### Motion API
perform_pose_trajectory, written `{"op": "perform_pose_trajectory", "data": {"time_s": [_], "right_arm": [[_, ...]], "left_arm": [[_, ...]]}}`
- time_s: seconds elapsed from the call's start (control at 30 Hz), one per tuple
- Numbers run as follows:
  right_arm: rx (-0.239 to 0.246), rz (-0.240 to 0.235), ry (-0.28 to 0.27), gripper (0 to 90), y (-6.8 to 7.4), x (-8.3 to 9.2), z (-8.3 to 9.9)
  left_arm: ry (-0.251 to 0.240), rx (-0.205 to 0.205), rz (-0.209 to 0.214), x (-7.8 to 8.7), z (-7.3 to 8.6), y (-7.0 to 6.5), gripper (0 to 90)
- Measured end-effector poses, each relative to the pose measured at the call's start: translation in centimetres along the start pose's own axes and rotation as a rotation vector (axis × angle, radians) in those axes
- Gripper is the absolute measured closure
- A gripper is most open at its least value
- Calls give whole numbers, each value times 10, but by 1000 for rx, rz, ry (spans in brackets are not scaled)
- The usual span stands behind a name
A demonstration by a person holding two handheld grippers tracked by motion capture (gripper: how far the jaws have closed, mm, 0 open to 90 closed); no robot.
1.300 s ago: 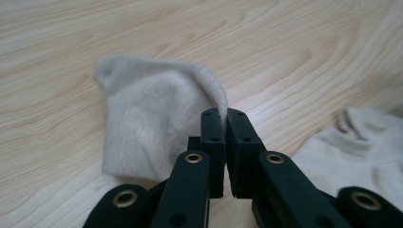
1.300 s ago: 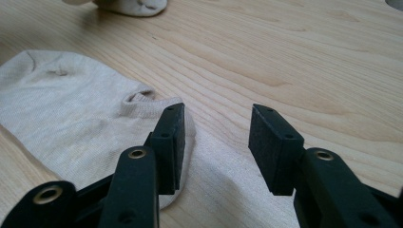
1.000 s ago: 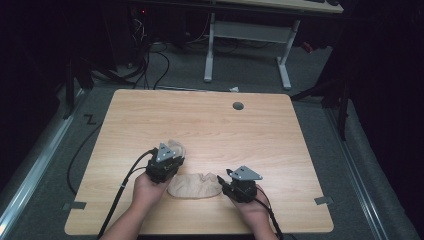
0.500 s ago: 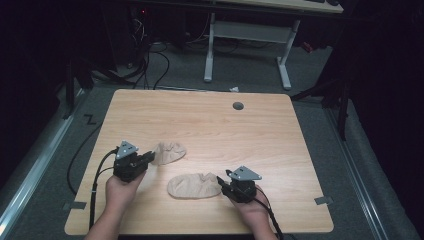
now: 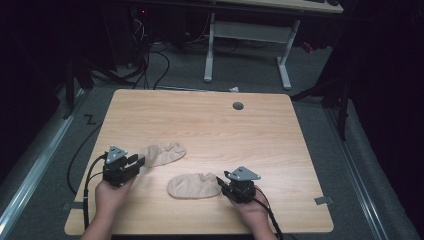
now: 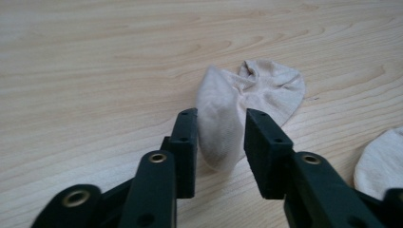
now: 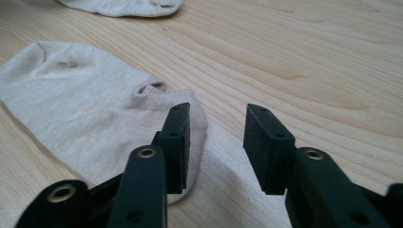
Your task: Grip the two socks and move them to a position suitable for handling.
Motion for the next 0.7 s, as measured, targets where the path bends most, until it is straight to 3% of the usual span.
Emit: {"op": "perform_pose_trajectory", "data": {"time_s": [0.1, 0.17, 0.2, 0.23, 0.27, 0.43, 0.53, 0.63, 0.7], "right_arm": [[-8, -13, 1, 668, 1, 1, 0], [-10, -18, 5, 690, 1, 1, 0], [-11, -21, 9, 701, 1, 1, 0], [-9, -35, 15, 749, 3, 0, 1], [-9, -35, 15, 749, 3, 0, 1], [-8, -48, 61, 831, 4, -5, 7], [-15, -42, 93, 845, 3, -8, 11], [-9, -56, 115, 847, 6, -10, 14], [-9, -59, 117, 847, 7, -10, 14]], "left_arm": [[-12, -52, -11, 4, -5, -10, 633], [-17, -66, 8, 4, -7, -20, 634], [-14, -72, 28, 4, -8, -26, 637], [-4, -80, 89, -1, -6, -44, 682], [-4, -80, 89, -1, -6, -44, 701], [66, -179, 203, -21, 5, -97, 791], [97, -245, 230, -29, 11, -119, 808], [140, -296, 219, -35, 21, -125, 808], [136, -303, 215, -32, 22, -123, 808]]}}
Point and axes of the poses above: each handheld gripper's, and its own axes: x roughly backward along the jaws, z roughly out of its underside, y roughly to its left, the point moved 9 cm from there along -x, roughly forward along the jaws, and after that the axes turned 12 degrees about -x, right-handed, at the moved point
